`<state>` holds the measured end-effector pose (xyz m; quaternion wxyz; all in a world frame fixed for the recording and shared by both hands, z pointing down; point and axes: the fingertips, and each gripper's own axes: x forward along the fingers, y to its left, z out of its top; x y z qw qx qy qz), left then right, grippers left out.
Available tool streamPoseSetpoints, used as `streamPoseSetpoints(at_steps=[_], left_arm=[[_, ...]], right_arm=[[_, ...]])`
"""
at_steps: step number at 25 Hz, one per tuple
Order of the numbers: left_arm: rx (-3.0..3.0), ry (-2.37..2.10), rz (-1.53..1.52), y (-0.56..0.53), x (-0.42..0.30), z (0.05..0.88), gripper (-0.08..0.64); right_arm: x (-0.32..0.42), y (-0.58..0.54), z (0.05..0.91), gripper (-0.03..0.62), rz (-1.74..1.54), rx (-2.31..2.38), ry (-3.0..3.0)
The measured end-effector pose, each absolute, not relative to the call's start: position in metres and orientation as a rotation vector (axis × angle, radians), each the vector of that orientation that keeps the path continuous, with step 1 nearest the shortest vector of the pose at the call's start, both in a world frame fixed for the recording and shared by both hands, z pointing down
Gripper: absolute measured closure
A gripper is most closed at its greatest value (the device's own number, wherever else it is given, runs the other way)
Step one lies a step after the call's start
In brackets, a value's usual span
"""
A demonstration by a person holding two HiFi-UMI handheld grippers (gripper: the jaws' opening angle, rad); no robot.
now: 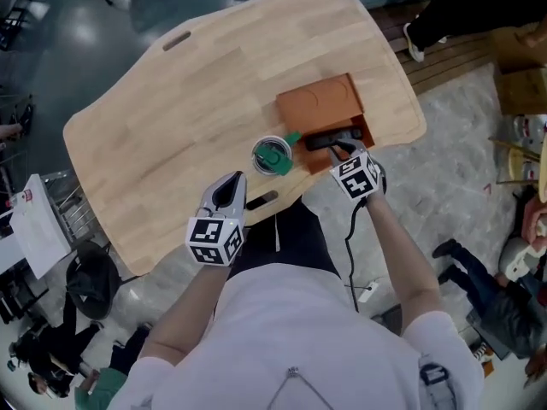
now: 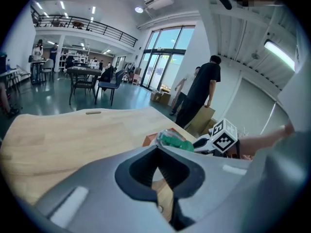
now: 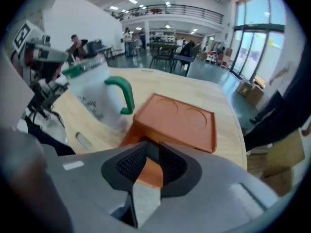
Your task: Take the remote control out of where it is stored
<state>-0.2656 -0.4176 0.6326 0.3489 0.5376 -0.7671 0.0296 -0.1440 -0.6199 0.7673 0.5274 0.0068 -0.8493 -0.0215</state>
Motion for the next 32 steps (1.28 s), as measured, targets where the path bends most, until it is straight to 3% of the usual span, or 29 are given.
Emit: streamPoseSetpoints(at_steps=[9,12,17,20,22,32], left_arm=[[1.22,-1.974,0.062,-0.383,-0.279,0.688,0.558],[1.193,-1.978,0.064,-0.375,-0.285,0.699,0.558],[1.143,-1.97,0.054,-0.366,-0.285,0.71,0.558],[1.134,-1.967,0.051,-0.364,-0.283,0.714,0.558],[1.132,-1.966,0.049,-0.364,-0.282,0.713,0.558],[1.136,-1.969,0.056,-0.362,-0.279,0.712,0.558]], right_arm=[[-0.129,-0.653,0.871,0.284,-0.505,-0.319,-1.648],[-0.133,-0.657,0.884,0.262,-0.572,-0.363,-1.599],[-0.129,-0.65,0.899,0.239,-0.573,-0.46,-1.565],[-0.128,-0.651,0.9,0.259,-0.596,-0.481,-1.543],[-0.125,-0.649,0.9,0.318,-0.625,-0.501,-1.498],[-0.123,-0.642,0.904,0.337,-0.694,-0.578,-1.431]])
